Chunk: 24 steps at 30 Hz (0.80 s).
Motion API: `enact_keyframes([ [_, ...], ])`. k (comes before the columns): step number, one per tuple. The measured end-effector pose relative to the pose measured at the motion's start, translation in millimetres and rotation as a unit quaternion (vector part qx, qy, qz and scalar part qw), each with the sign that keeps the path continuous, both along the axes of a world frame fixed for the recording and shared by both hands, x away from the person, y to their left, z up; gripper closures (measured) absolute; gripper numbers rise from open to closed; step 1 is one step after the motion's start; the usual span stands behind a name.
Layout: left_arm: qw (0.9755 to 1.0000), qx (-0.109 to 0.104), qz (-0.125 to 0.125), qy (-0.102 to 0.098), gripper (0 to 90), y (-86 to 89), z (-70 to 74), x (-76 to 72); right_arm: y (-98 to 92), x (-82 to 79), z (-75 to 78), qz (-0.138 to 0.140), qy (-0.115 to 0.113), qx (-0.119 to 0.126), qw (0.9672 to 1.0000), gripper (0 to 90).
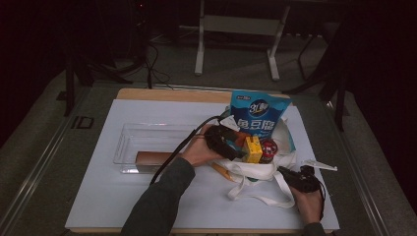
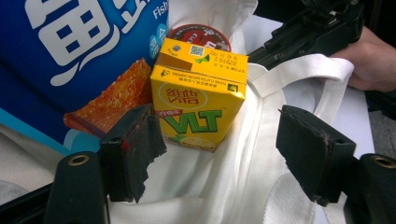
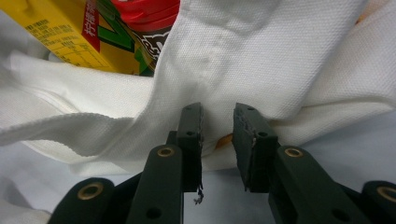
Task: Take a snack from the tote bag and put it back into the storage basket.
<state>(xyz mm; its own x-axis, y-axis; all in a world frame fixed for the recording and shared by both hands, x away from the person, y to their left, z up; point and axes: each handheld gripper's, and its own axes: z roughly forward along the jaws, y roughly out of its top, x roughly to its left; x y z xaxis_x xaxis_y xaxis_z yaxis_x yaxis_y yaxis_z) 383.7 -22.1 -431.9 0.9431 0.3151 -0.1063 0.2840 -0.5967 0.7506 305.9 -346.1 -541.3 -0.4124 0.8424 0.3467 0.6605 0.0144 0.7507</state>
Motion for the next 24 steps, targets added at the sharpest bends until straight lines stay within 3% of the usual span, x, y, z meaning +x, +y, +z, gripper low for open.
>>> enact_keyframes([
  [6,0.9999,0.01,-0.004,-0.002,28.4,-5.0,-3.4,0.1,0.1,0.0,0.0,0.0,0.0,0.0,1.0,72.4],
  [17,0.9999,0.006,0.007,-0.005,26.8,-12.0,-5.1,3.7,0.1,0.0,0.1,0.0,0.002,0.001,1.0,72.4],
  [24,0.9998,0.017,-0.004,-0.007,23.2,-23.1,-7.3,6.0,0.0,0.1,0.1,0.0,0.003,0.001,1.0,72.4],
])
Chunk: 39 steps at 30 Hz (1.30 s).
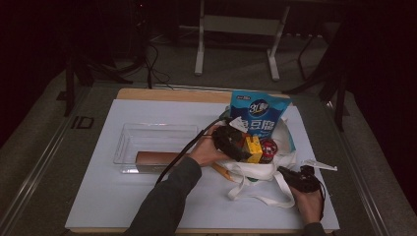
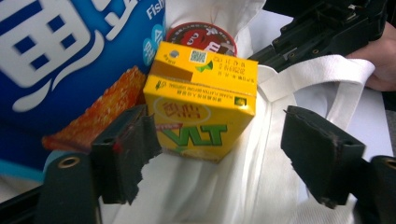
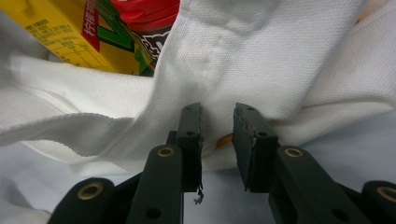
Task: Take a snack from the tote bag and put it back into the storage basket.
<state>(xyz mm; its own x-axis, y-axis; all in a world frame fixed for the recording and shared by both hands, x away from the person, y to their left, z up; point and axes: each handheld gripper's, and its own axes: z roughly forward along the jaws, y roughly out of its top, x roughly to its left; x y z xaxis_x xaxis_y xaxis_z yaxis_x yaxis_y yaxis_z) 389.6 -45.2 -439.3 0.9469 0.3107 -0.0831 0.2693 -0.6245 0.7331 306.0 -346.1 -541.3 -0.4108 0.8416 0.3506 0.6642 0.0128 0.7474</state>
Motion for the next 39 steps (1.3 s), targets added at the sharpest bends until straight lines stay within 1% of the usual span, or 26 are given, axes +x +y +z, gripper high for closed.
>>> enact_keyframes([
  [1,1.0,-0.003,-0.002,0.004,22.4,-1.6,-0.5,0.4,-0.1,0.0,0.0,0.0,0.0,0.0,1.0,72.4],
  [4,1.0,-0.004,-0.001,0.0,19.0,-5.3,-1.4,1.6,-0.2,0.1,-0.1,0.001,0.0,0.0,1.0,72.4],
  [5,1.0,-0.003,0.003,-0.002,18.6,-6.4,-1.5,1.6,-0.2,0.1,-0.1,0.001,0.0,0.001,1.0,72.4],
  [7,1.0,-0.004,0.001,-0.002,17.2,-8.3,-2.2,3.0,-0.3,0.2,-0.1,0.001,0.0,0.001,1.0,72.3],
  [9,1.0,0.0,0.002,-0.005,17.3,-9.1,-2.4,3.4,-0.3,0.2,-0.1,0.001,0.0,0.001,1.0,72.3],
  [10,0.9999,0.006,0.005,-0.01,17.3,-11.6,-3.4,4.4,-0.3,0.1,-0.1,0.001,0.0,0.001,1.0,72.3],
  [11,0.9999,0.006,0.005,-0.009,17.3,-12.6,-4.0,5.2,-0.3,0.1,-0.1,0.001,0.0,0.001,1.0,72.3],
  [12,0.9998,0.009,0.009,-0.015,16.9,-13.5,-4.5,6.4,-0.3,0.1,-0.1,0.001,0.0,0.001,1.0,72.3],
  [13,0.9999,0.005,0.008,-0.01,16.8,-14.3,-5.4,7.3,-0.4,0.2,-0.1,0.001,0.001,0.002,1.0,72.3],
  [15,0.9999,0.005,0.009,-0.008,16.3,-14.8,-6.3,8.4,-0.4,0.2,-0.1,0.001,0.001,0.002,1.0,72.3],
  [20,0.9999,0.01,0.001,-0.004,16.2,-18.3,-12.2,12.2,-0.5,0.2,-0.1,0.001,0.001,0.002,1.0,72.2],
  [24,0.9999,0.01,0.0,-0.005,16.2,-21.2,-14.0,13.2,-0.6,0.2,-0.1,0.001,0.002,0.003,1.0,72.2],
  [26,0.9998,0.02,-0.004,-0.007,17.3,-24.6,-15.5,13.5,-0.5,0.2,-0.1,0.001,0.002,0.003,1.0,72.2],
  [27,0.9996,0.026,-0.003,-0.012,17.5,-26.5,-16.5,13.5,-0.5,0.2,-0.1,0.001,0.002,0.003,1.0,72.2],
  [29,0.9995,0.029,-0.006,-0.01,17.9,-28.2,-17.7,14.8,-0.6,0.2,-0.1,0.001,0.002,0.003,1.0,72.2],
  [35,0.9995,0.029,-0.011,-0.009,18.0,-32.6,-22.6,16.1,-0.7,0.3,-0.1,0.001,0.003,0.004,1.0,72.2],
  [37,0.9996,0.025,-0.013,-0.007,17.0,-33.9,-24.7,15.9,-0.7,0.3,-0.1,0.001,0.004,0.004,1.0,72.2],
  [39,0.9994,0.029,-0.014,-0.011,16.7,-35.3,-26.4,15.5,-0.7,0.3,-0.1,0.001,0.004,0.004,1.0,72.2],
])
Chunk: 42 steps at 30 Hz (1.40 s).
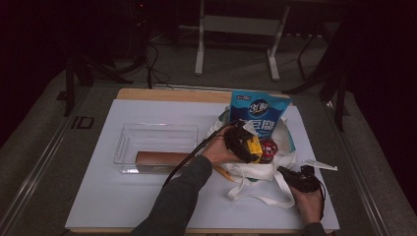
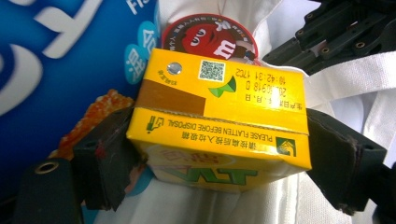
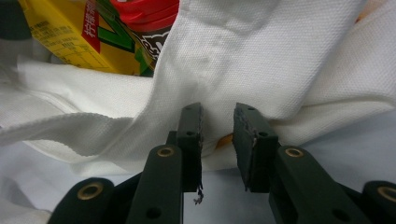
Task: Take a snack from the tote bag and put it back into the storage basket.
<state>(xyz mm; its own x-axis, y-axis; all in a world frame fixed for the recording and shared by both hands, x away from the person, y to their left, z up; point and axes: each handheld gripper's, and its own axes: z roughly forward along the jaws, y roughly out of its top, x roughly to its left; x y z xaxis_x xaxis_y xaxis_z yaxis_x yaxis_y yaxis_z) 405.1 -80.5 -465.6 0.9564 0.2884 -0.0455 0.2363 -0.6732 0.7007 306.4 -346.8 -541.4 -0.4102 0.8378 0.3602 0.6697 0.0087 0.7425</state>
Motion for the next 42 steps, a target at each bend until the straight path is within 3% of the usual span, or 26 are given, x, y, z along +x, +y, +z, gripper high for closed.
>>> enact_keyframes([
  [4,0.9998,0.013,-0.001,-0.017,18.5,-3.8,-3.6,-2.3,0.0,0.1,0.0,0.0,0.0,0.0,1.0,72.2],
  [11,0.9998,0.006,0.004,-0.017,24.1,-3.2,-5.1,-1.5,-0.2,0.2,-0.2,0.0,0.0,0.002,1.0,72.1],
  [20,0.9991,0.012,0.007,-0.039,27.3,-4.9,-8.0,-5.5,-0.2,0.3,-0.2,0.0,0.001,0.002,1.0,72.1],
  [29,0.9992,0.005,0.014,-0.037,28.4,-3.9,-9.0,-6.9,-0.3,0.3,-0.2,0.0,0.001,0.002,1.0,72.1],
  [42,0.9989,0.017,0.016,-0.042,28.7,-4.6,-6.3,-8.5,-0.5,0.4,-0.3,0.001,0.0,0.003,1.0,72.0],
])
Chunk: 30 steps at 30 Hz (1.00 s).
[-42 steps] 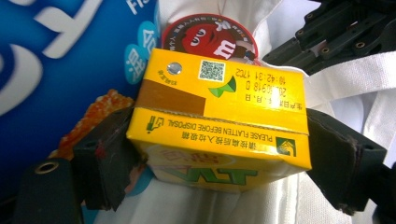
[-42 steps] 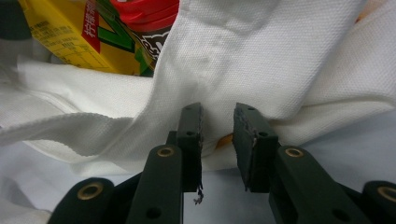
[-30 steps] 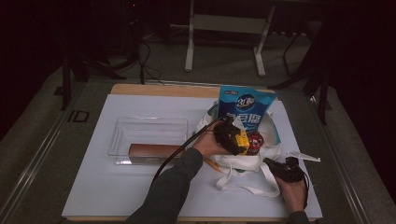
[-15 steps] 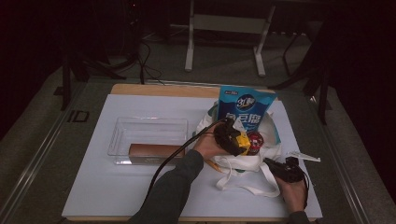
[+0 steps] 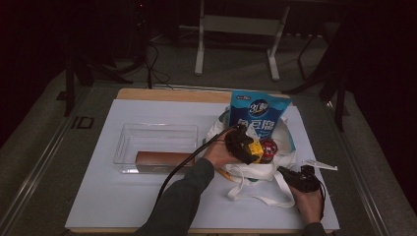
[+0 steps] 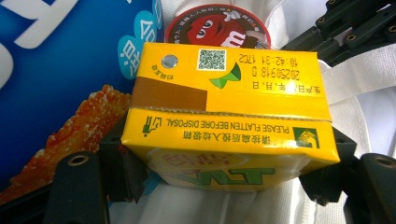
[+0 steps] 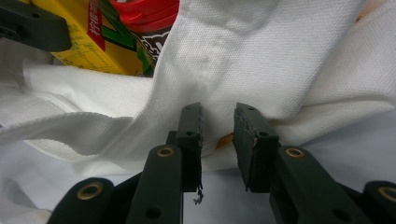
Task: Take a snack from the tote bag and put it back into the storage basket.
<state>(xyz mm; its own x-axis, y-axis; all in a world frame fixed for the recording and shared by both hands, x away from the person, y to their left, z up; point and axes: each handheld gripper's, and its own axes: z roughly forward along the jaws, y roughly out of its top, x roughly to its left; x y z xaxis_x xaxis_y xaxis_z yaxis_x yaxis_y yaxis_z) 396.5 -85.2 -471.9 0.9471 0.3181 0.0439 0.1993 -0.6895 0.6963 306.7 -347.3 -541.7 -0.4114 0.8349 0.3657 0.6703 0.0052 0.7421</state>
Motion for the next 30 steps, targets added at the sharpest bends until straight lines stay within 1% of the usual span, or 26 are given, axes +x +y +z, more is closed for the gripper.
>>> enact_keyframes([
  [4,0.9999,0.009,-0.003,-0.008,28.7,-0.4,3.0,-1.7,-0.1,0.1,0.0,0.0,0.0,0.0,1.0,71.9],
  [7,0.9999,0.009,-0.003,-0.011,28.8,0.4,5.0,-2.8,-0.1,0.1,0.0,0.0,0.0,0.0,1.0,71.9],
  [12,0.9998,0.0,0.001,-0.018,28.8,4.3,12.7,-5.7,0.0,0.0,0.0,0.0,0.0,0.0,1.0,71.9],
  [13,0.9998,0.0,0.001,-0.018,28.8,4.3,12.7,-5.7,0.0,0.0,0.0,0.0,0.0,0.0,1.0,71.9],
  [16,0.9997,-0.003,0.002,-0.025,28.8,7.7,19.5,-7.2,0.0,0.1,0.0,0.0,0.0,0.0,1.0,71.9],
  [17,0.9997,-0.003,0.002,-0.025,28.8,7.7,19.5,-7.2,-0.2,0.3,-0.1,0.001,-0.002,-0.001,1.0,71.9],
  [20,0.9996,-0.013,0.004,-0.025,28.8,11.9,25.4,-8.0,0.0,0.1,0.0,0.0,-0.001,-0.001,1.0,71.9],
  [25,0.9995,-0.015,0.007,-0.028,28.8,14.4,29.7,-9.6,0.0,0.1,0.0,0.0,-0.001,-0.001,1.0,71.9],
  [30,0.999,-0.029,0.011,-0.031,28.8,18.7,37.9,-11.4,0.0,0.1,0.0,0.0,-0.001,0.0,1.0,71.9],
])
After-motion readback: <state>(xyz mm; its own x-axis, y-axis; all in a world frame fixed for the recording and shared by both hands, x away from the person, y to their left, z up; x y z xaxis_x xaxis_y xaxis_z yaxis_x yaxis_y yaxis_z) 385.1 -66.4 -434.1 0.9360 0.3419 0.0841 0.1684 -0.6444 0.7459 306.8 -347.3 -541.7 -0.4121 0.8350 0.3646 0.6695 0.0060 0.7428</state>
